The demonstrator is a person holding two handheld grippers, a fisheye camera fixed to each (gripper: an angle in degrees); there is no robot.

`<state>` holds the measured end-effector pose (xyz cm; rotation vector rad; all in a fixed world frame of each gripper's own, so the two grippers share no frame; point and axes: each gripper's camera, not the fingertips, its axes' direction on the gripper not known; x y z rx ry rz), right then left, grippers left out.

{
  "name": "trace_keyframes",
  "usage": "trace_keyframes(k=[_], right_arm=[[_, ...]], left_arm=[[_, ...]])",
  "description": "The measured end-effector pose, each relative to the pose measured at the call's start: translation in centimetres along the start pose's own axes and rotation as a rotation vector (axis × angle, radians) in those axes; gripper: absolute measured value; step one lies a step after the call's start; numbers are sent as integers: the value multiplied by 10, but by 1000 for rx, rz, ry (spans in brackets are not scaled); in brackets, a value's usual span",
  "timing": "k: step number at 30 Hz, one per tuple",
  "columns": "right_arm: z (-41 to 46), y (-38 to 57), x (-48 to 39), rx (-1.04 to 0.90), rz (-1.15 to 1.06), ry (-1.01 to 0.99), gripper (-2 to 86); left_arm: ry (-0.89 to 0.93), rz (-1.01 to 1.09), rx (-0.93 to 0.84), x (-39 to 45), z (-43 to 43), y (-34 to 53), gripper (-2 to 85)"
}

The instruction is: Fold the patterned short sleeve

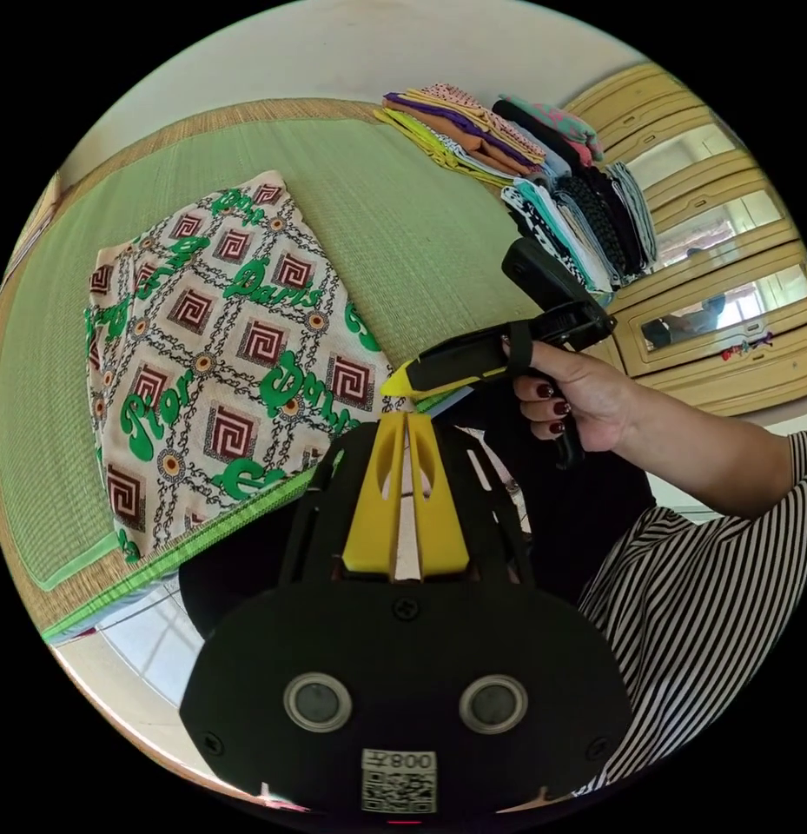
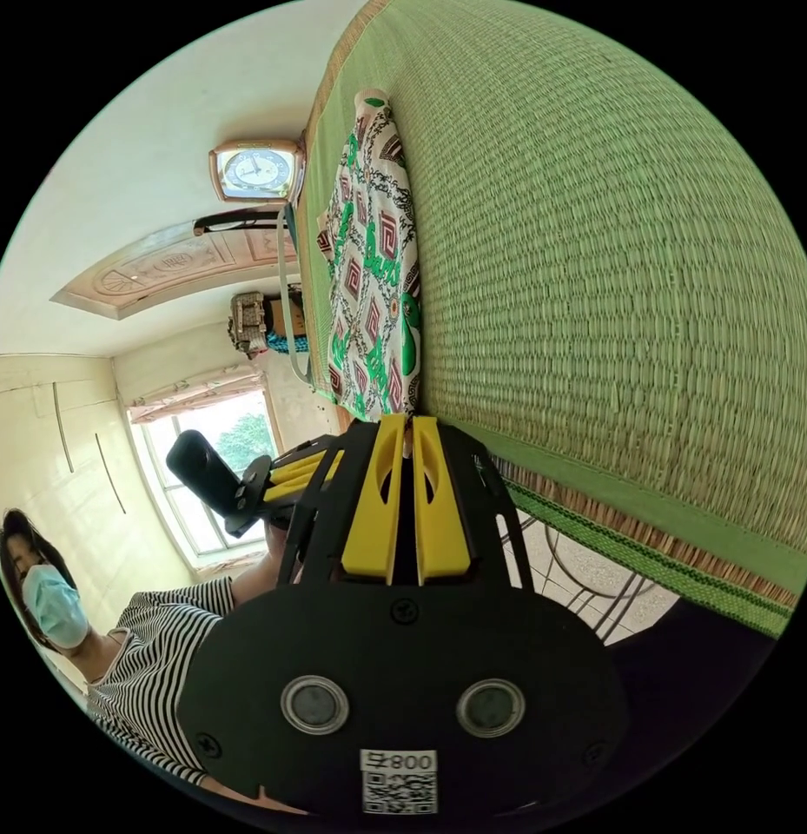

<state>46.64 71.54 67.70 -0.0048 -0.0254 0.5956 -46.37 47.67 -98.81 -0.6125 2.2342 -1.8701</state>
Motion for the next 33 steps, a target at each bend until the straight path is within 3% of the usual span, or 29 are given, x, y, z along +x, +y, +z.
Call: trace_keyframes(k=[9,19,25,33], right_arm=[[-17,5,-34,18,-78,-102,9],[-30,-9,-85,13,-160,-130,9],[-35,-14,-108,15,-190,-126,9],[-42,-10,-119,14,-196,-127,8]], left_arm=[[362,-415,292,-131,-61,108,9],[839,-894,647,-254,-48,224,76],[893,-1044,697,-291,-41,254,99],[925,-1083,680,-326,-40,250,95]])
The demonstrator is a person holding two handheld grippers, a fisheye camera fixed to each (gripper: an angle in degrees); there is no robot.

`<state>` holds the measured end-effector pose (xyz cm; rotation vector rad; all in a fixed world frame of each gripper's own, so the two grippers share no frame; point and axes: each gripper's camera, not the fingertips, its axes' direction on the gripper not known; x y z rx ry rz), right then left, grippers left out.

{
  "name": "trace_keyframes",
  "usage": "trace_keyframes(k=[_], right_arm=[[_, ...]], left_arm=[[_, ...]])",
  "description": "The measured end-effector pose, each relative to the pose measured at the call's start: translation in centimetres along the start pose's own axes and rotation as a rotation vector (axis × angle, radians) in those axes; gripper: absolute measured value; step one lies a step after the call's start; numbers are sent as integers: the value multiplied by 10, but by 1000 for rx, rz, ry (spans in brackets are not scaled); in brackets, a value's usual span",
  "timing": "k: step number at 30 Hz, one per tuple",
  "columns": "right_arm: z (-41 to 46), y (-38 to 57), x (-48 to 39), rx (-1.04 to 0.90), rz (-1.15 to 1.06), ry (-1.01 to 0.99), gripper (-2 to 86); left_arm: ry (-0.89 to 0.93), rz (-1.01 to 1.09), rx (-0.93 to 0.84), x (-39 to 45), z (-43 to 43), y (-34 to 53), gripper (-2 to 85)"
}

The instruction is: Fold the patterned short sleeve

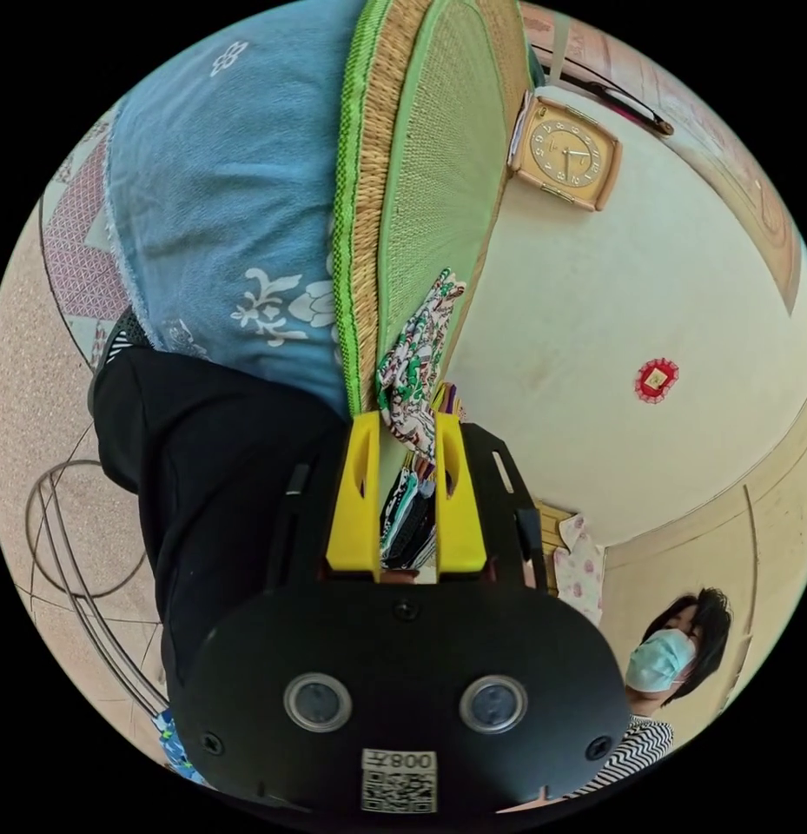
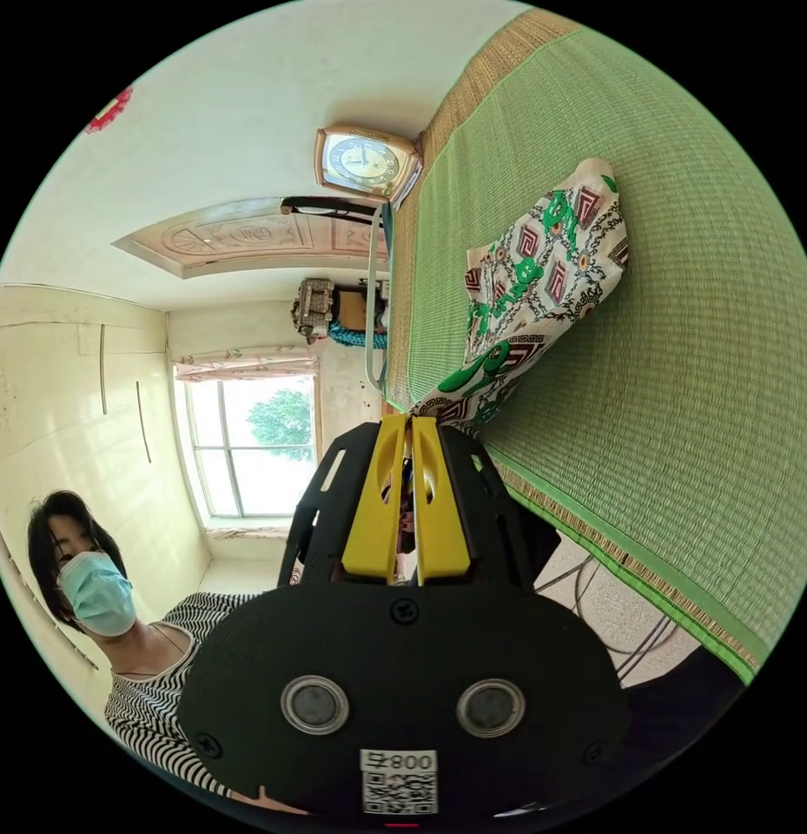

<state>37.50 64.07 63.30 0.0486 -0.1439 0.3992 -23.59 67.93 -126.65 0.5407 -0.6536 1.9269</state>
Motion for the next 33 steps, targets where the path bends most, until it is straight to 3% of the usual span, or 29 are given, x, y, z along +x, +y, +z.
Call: trace_keyframes(k=[19,33], right_arm=[[-48,37,2,-5,14,43,8],[-143,177,13,22,17,-30,8]], left_arm=[[-37,36,-7,28,16,-12,19],[50,265,-175,113,57,63,13]])
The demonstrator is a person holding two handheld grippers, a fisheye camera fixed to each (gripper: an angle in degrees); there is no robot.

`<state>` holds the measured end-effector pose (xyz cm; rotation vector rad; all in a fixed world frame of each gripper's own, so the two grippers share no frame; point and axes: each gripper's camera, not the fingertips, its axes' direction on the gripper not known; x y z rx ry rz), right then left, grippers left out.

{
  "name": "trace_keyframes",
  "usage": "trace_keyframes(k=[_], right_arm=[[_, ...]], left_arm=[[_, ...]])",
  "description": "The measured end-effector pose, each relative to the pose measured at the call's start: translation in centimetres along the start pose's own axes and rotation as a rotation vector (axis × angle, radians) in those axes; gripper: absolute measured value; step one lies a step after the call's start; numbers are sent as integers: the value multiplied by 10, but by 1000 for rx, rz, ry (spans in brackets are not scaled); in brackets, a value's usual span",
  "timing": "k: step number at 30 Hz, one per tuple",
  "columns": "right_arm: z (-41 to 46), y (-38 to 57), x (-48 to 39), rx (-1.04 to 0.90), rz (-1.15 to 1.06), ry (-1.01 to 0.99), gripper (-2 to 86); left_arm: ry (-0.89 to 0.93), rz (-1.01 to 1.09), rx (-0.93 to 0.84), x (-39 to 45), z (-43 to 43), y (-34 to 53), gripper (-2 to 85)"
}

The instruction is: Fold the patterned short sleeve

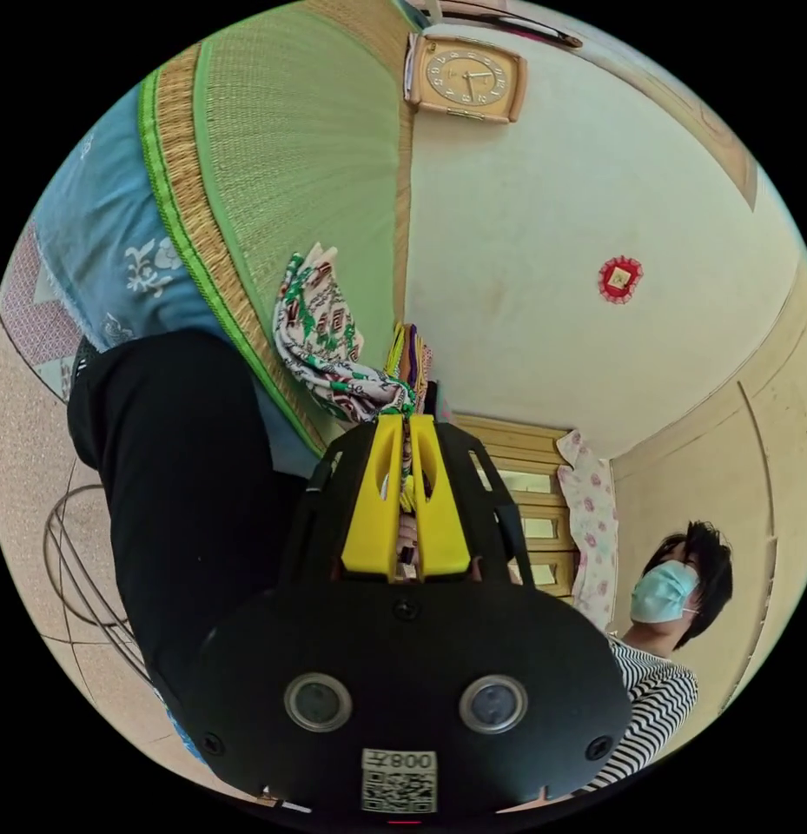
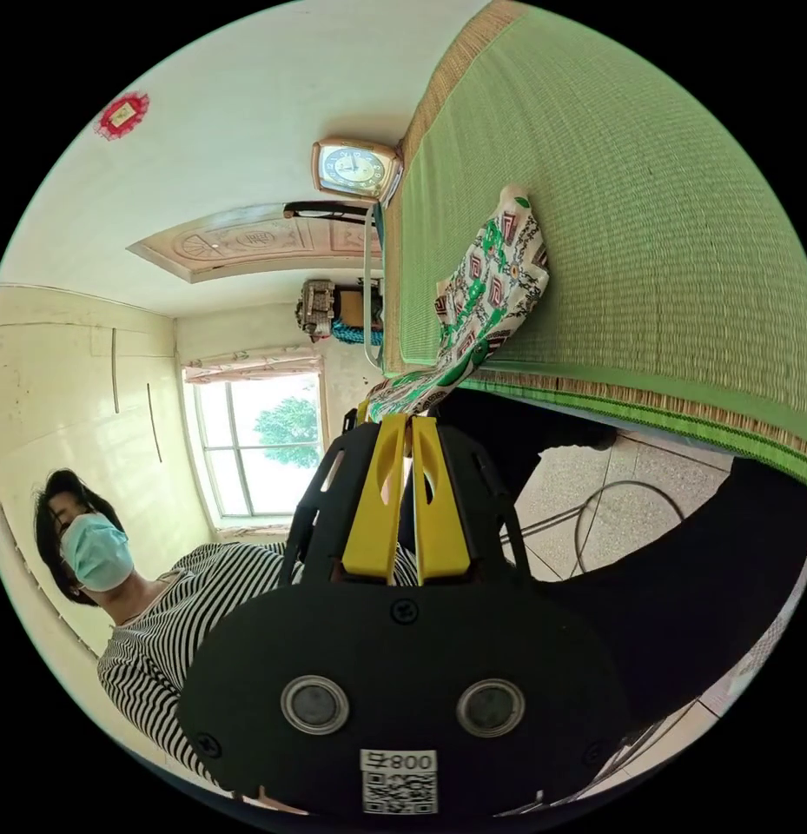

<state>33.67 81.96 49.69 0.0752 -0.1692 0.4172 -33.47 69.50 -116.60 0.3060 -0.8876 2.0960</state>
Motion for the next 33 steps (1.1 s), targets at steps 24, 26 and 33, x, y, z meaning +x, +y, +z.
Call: trace_keyframes(k=[24,26,33], right_arm=[[-283,32,-103,401,-279,76,8],[-316,-10,-114,412,-301,96,7],[-477,-177,-220,506,-472,149,7]], left_arm=[[44,336,-374,197,373,-91,11],[38,369,-365,218,420,-120,11],[116,680,-288,363,604,-204,11]])
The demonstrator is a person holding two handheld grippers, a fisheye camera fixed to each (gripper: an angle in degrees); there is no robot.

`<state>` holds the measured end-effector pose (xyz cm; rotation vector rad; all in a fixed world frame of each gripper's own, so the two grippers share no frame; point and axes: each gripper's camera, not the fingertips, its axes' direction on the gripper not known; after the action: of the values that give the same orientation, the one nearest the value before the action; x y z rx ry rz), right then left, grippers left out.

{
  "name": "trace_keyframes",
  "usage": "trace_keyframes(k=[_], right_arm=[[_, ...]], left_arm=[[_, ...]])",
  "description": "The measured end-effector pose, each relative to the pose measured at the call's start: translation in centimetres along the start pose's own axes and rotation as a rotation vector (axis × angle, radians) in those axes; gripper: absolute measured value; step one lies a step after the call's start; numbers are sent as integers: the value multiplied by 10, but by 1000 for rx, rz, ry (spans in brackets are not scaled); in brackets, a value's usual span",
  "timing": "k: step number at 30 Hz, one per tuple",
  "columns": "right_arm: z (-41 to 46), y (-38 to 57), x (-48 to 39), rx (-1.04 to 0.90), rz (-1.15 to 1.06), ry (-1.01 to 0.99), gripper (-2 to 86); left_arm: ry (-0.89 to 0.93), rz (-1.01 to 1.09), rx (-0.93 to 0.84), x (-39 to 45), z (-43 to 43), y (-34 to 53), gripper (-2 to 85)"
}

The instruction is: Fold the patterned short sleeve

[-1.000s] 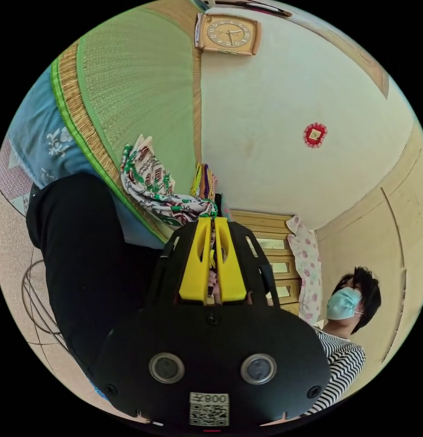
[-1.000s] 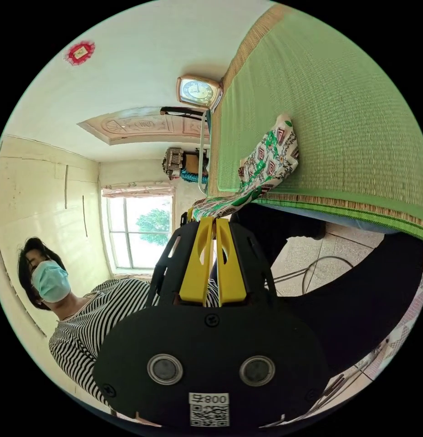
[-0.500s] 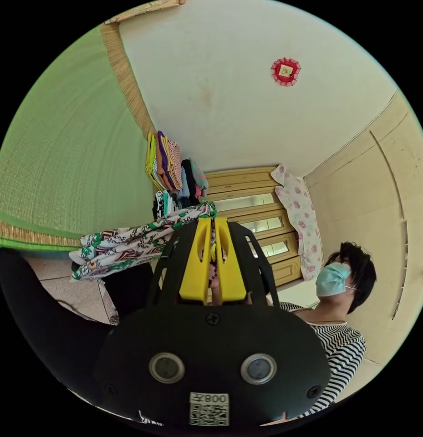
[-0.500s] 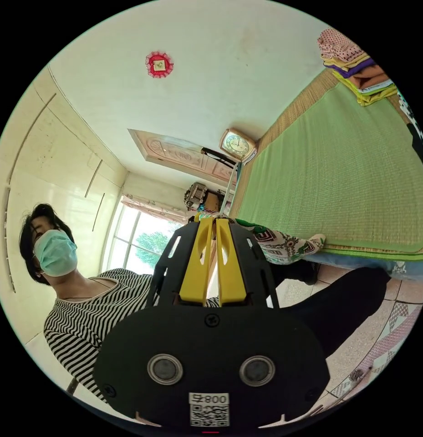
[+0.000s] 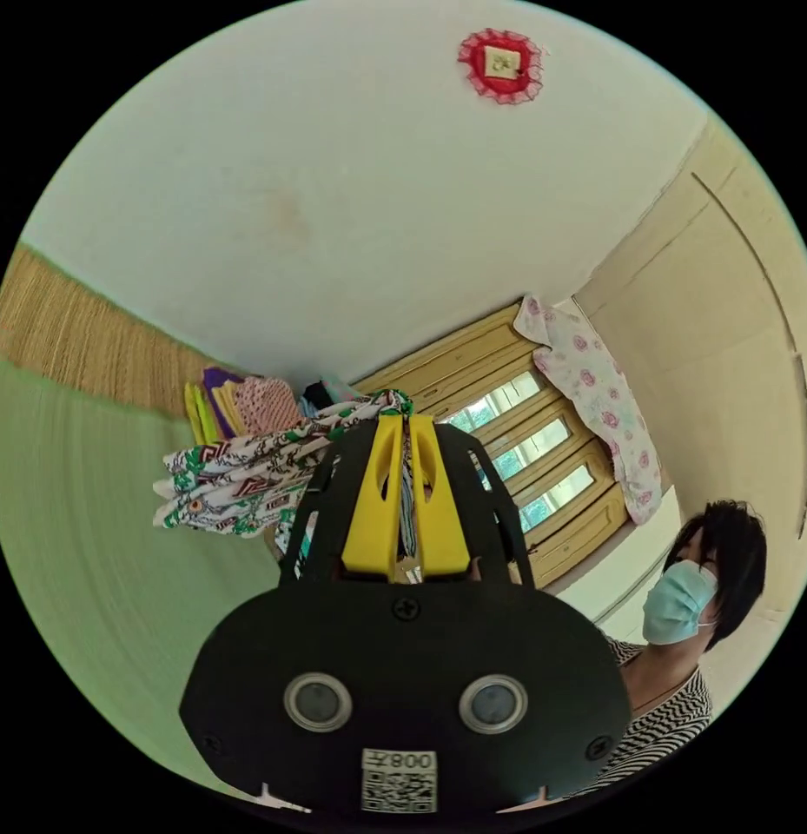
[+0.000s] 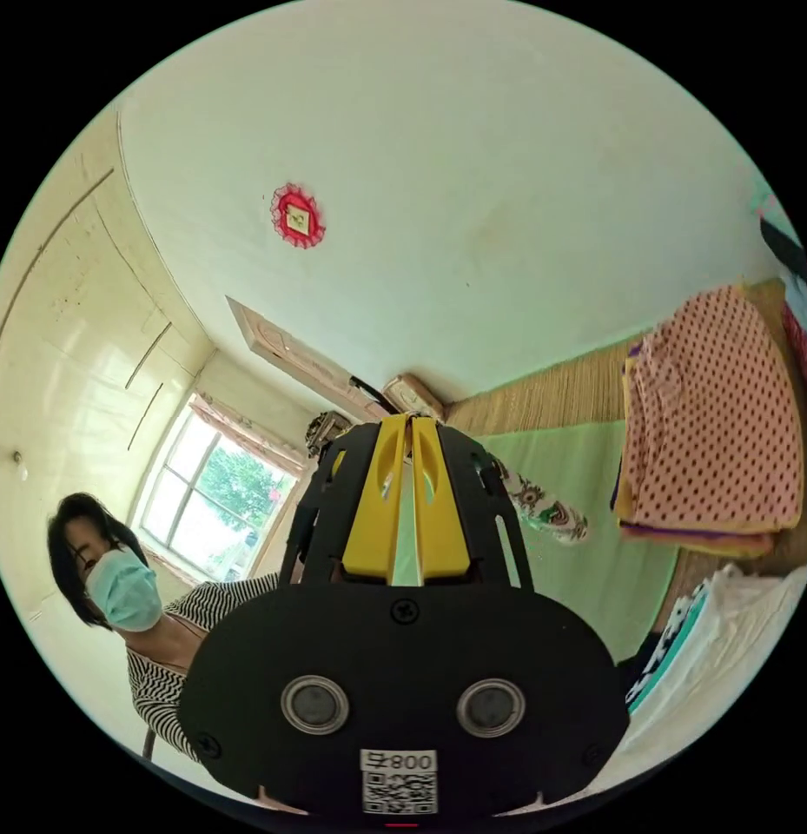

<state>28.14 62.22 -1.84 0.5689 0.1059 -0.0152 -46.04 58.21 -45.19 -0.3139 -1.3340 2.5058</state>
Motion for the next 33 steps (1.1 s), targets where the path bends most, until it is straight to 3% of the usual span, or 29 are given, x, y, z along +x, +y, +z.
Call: trace_keyframes(k=[4,7,14,18,25,30,33], right_arm=[[-45,-70,-9,67,-91,120,7],[-81,-88,13,84,-84,227,8],[-137,-23,188,21,304,426,7],[-151,22,242,17,412,391,6],[-158,31,224,36,343,412,3],[-160,41,168,146,200,488,1],[-123,31,145,65,112,542,0]], left_arm=[[-7,138,-36,7,92,-56,11],[12,118,-87,-24,163,-62,10],[-89,-141,-326,-150,315,6,11],[-69,-226,-377,-186,353,37,14],[-187,-109,-440,-169,384,32,22],[-231,-30,-367,-145,386,32,19],[-242,32,-378,-132,410,25,11]])
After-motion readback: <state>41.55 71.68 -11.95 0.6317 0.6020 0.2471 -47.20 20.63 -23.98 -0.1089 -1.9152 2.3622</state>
